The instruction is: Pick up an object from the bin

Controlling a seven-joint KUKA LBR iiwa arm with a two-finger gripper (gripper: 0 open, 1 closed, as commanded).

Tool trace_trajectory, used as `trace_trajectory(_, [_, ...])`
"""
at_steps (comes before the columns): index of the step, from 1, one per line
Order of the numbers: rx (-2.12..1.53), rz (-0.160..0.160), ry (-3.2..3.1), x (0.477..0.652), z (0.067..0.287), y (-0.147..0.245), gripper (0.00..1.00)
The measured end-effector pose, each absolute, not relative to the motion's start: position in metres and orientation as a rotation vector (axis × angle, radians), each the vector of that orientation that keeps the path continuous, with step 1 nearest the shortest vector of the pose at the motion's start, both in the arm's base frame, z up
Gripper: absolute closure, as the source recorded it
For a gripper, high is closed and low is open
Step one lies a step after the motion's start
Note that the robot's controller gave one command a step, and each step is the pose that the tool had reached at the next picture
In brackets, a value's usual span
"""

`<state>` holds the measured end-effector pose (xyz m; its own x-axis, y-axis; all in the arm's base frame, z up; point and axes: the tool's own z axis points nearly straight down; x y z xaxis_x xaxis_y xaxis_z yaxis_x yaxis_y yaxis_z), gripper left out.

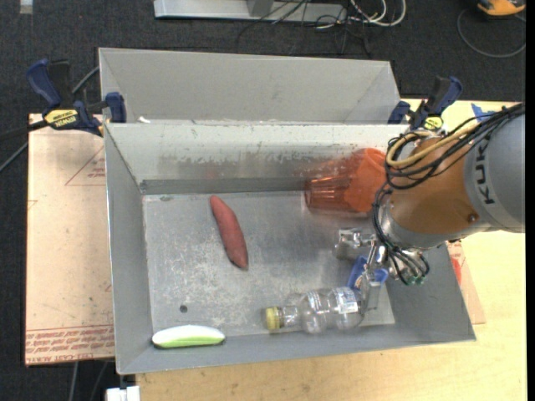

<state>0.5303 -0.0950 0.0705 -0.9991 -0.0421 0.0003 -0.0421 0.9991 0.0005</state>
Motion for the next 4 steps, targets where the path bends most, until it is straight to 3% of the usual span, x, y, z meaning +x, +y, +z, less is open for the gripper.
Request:
trace_trajectory(1, [0.188,-0.003,-3.138,0.499,0.07,-0.128,0.0])
trace_trajectory(2, [-0.258,0.002,-3.165,0.49,0.075,-0.111,1.0])
trace_trajectory(4, [-0.258,0.003,-3.166,0.49,0.075,-0.111,1.0])
